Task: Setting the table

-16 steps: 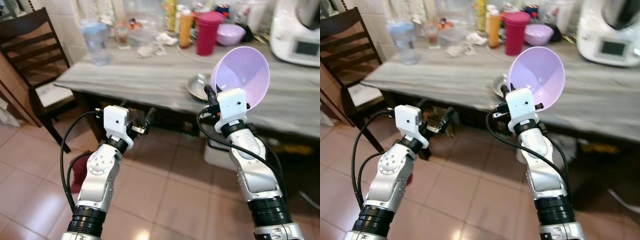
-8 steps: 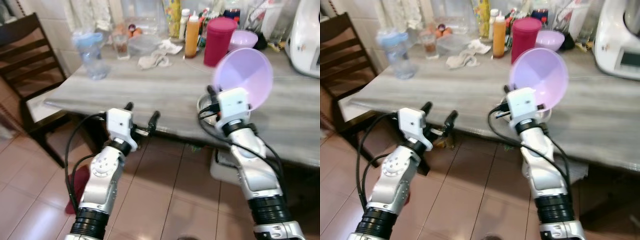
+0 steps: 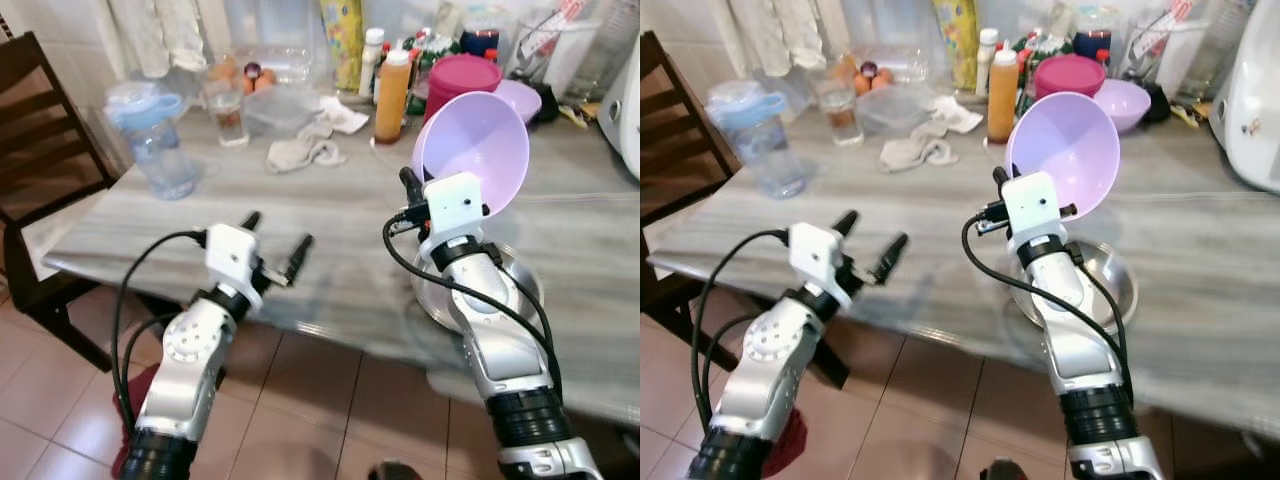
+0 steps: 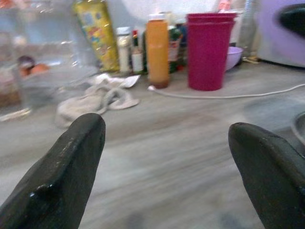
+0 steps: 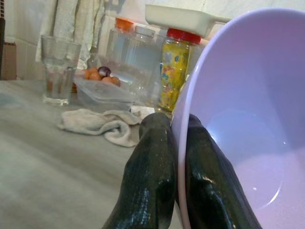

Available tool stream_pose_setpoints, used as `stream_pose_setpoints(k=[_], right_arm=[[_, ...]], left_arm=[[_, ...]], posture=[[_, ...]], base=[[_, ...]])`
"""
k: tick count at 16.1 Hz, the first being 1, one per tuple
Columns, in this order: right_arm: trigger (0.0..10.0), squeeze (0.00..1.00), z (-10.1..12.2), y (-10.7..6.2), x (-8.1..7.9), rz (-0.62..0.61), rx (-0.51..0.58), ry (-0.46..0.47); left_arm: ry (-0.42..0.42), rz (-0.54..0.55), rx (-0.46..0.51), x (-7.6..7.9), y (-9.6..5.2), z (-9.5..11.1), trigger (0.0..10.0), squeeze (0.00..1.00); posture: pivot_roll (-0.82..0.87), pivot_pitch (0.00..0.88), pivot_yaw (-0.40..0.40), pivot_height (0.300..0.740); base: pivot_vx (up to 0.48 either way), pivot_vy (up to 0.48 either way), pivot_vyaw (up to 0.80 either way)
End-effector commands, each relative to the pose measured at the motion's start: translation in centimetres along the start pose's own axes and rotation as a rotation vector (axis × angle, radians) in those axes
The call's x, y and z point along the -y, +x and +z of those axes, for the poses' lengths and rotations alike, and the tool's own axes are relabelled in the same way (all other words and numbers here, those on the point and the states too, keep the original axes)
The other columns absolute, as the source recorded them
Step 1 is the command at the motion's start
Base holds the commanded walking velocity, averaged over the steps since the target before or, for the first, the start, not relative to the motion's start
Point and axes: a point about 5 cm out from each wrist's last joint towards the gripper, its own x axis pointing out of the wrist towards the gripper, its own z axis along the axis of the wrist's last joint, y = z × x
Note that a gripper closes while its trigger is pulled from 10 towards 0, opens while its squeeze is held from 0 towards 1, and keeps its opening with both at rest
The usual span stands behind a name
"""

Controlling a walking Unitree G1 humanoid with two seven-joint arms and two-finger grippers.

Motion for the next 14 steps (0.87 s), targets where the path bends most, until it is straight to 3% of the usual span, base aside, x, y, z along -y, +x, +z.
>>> stream_pose_setpoints(k=[1, 6, 10, 14], right_arm=[[10.0, 0.0, 0.0, 0.2, 0.1, -0.006, -0.009, -0.003], [10.0, 0.0, -0.1, 0.2, 0.6, 0.015, -0.042, 0.045], [10.0, 0.0, -0.5, 0.6, 0.5, 0.146, -0.126, 0.074], [10.0, 0.0, -1.0, 0.9, -0.7, 0.286, -0.188, 0.165]], left_arm=[[0.041, -0.037, -0.024, 0.1, -0.7, -0.2, 10.0, 0.0], [0.119, -0.207, -0.093, 0.4, -3.4, -0.5, 10.0, 0.0], [0.149, -0.292, -0.104, 0.4, -3.9, -0.2, 10.0, 0.0], [0.158, -0.33, -0.103, 0.7, -3.9, -0.1, 10.0, 0.0]], posture=[[-0.2, 0.077, 0.03, 0.74], [-0.2, 0.085, 0.019, 0.74], [-0.2, 0.094, 0.019, 0.74], [-0.21, 0.097, 0.02, 0.74]], base=[[0.0, 0.0, 0.0], [0.0, 0.0, 0.0], [0.0, 0.0, 0.0], [0.0, 0.0, 0.0]])
